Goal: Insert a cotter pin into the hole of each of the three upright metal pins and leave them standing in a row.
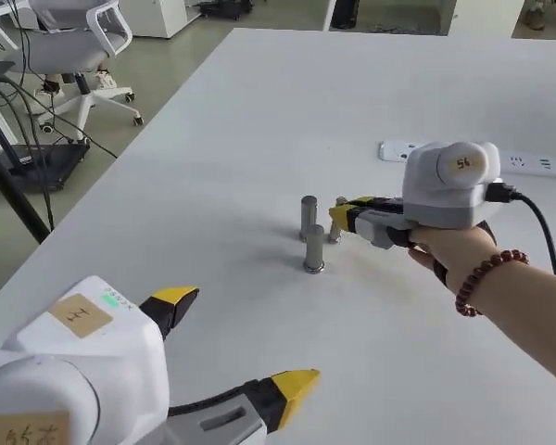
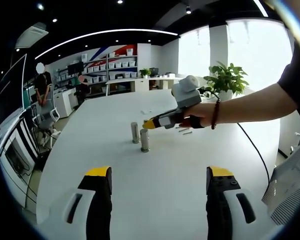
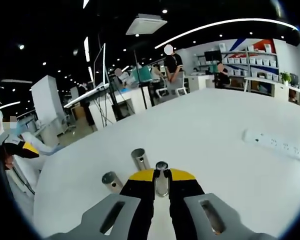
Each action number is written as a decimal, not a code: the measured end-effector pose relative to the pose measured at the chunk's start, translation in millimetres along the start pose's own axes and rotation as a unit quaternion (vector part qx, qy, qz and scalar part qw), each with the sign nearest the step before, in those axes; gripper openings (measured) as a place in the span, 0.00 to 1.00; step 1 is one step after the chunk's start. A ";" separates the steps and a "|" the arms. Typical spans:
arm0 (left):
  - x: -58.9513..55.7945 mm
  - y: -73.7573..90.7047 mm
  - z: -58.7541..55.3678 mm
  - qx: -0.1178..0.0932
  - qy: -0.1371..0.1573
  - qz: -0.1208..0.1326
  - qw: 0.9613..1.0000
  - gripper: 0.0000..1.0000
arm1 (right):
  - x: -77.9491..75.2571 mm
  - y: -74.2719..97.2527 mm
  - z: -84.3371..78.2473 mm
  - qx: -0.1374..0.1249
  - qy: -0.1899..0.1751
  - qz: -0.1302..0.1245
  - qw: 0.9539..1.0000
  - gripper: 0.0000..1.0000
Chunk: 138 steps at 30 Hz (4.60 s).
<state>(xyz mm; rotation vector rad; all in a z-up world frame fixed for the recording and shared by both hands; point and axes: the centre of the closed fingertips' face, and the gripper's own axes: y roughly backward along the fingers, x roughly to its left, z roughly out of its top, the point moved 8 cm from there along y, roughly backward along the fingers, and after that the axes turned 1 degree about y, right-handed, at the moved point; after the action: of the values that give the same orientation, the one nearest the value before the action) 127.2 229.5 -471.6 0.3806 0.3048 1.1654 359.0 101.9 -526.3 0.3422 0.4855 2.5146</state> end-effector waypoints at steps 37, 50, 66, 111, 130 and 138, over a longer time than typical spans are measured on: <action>-18.0 7.7 5.1 -0.023 0.009 -0.030 0.999 0.78 | 44.0 82.2 -26.3 0.036 0.062 -0.011 0.997 0.04; -21.1 11.0 1.8 -0.032 0.011 -0.040 0.999 0.77 | 62.2 91.8 -44.3 0.042 0.057 0.000 0.997 0.04; -21.0 12.5 -2.7 -0.028 0.005 -0.032 0.999 0.76 | 74.4 99.5 -55.9 0.049 0.090 0.003 0.995 0.04; -21.3 13.8 2.2 -0.031 -0.004 -0.031 0.999 0.77 | 6.1 145.0 -40.4 0.116 0.139 -0.057 0.982 0.17; -18.1 6.5 0.3 -0.026 -0.007 -0.031 0.999 0.75 | -35.8 126.2 -58.1 0.211 0.170 -0.068 0.960 0.11; -14.8 2.4 -1.4 -0.022 -0.003 -0.031 0.999 0.76 | -41.4 116.7 -58.4 0.237 0.171 -0.058 0.955 0.11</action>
<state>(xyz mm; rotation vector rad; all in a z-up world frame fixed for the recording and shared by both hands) 119.2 216.8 -471.3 0.3350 0.2834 1.1087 318.3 -28.4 -537.1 0.0449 1.2181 2.3238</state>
